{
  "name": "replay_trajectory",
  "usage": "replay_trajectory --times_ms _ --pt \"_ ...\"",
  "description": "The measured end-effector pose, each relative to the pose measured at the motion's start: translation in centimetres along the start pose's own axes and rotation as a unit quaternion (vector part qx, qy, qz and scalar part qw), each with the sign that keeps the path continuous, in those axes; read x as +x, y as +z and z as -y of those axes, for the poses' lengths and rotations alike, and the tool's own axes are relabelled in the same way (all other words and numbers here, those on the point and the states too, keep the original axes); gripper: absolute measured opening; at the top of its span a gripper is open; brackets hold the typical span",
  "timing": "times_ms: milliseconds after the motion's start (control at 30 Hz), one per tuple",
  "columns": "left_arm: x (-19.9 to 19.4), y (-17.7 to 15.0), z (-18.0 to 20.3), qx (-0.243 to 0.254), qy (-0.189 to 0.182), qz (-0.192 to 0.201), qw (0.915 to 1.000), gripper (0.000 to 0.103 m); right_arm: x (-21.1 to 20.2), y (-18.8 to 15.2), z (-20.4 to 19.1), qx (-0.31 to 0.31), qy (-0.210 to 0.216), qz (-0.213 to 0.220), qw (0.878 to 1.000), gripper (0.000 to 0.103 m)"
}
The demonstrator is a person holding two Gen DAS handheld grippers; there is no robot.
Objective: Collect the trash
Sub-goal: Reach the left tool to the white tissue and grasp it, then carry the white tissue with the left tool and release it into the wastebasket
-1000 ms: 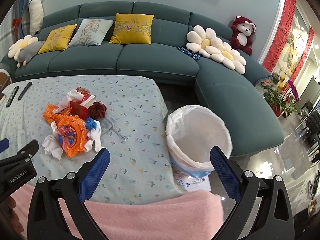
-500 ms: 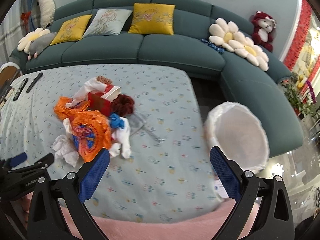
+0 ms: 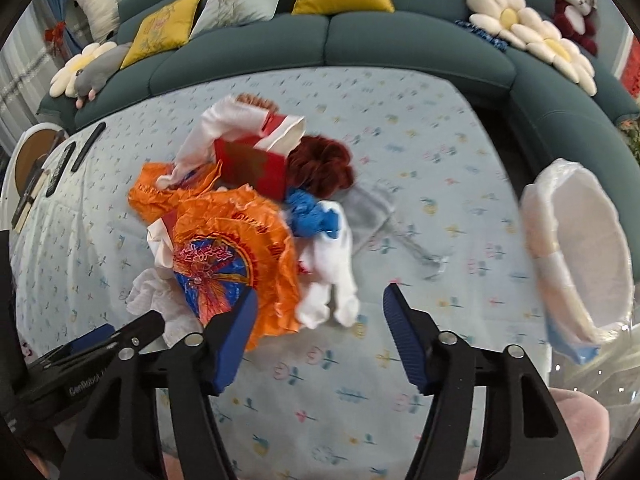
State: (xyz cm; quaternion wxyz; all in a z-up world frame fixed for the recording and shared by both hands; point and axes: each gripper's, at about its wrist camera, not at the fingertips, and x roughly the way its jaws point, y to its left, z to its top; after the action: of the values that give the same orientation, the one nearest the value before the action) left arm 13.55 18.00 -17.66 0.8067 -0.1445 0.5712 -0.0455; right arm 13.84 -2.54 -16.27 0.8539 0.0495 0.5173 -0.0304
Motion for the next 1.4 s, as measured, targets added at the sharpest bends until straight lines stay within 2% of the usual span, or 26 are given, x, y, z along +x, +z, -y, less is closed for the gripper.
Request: replay_trajectory --times_ms 167,267,333,400,467,500,567,600,700,1067,1133,1167,1400 --pt "1.0 0.2 0.0 -0.009 0.0 -0.011 0.9999 0.084 2.4 0.3 -1.2 -0.021 0.001 -0.02 1.0 0.053" --pt "1.6 0.3 -0.2 -0.014 0.008 -0.024 0.9996 0.084 4.2 0.3 -1.4 -0.02 0.003 -0.042 0.999 0.04" --pt "1.8 0.2 -0.4 -0.017 0.017 -0.023 0.9994 0.079 5.0 0.1 -1.4 -0.013 0.011 -0.057 0.998 0.032" --pt "2.0 0.1 -0.5 -0.009 0.018 -0.029 0.9994 0.062 5.4 0.0 -1.5 -0.015 0.014 -0.061 0.998 0.025" --pt "2.0 0.1 -0.4 -0.003 0.018 -0.029 0.9994 0.053 5.4 0.0 -1.5 -0.02 0.016 -0.06 0.998 0.021" --pt "2.0 0.2 -0.4 -0.001 0.012 -0.028 0.9995 0.04 5.3 0.1 -1.6 -0.023 0.016 -0.059 0.998 0.014" --pt "1.9 0.1 -0.2 0.004 -0.005 -0.036 0.9993 0.021 4.9 0.2 -1.5 -0.022 0.022 -0.057 0.998 0.012" --pt "1.8 0.2 0.1 0.006 -0.005 -0.036 0.9993 0.015 4.4 0.3 -1.4 -0.018 0.026 -0.052 0.998 0.011" --pt "0.6 0.1 0.7 0.018 -0.006 -0.018 0.9997 0.009 2.9 0.6 -1.0 -0.014 0.033 -0.041 0.999 0.01" --pt "-7.3 -0.1 4.0 0.05 -0.039 0.054 0.9965 0.006 -5.1 2.4 0.6 -0.003 0.057 0.044 0.997 0.006" --pt "-8.3 0.3 5.6 0.058 -0.047 0.067 0.995 0.006 -6.7 2.9 1.3 0.003 0.058 0.06 0.997 0.005" --pt "-9.1 0.3 6.0 0.063 -0.05 0.074 0.9941 0.006 -7.6 3.1 1.7 0.007 0.058 0.069 0.996 0.001" --pt "-13.3 1.5 12.2 0.106 -0.074 0.123 0.9839 0.006 -12.7 4.5 4.6 0.023 0.051 0.121 0.991 0.001"
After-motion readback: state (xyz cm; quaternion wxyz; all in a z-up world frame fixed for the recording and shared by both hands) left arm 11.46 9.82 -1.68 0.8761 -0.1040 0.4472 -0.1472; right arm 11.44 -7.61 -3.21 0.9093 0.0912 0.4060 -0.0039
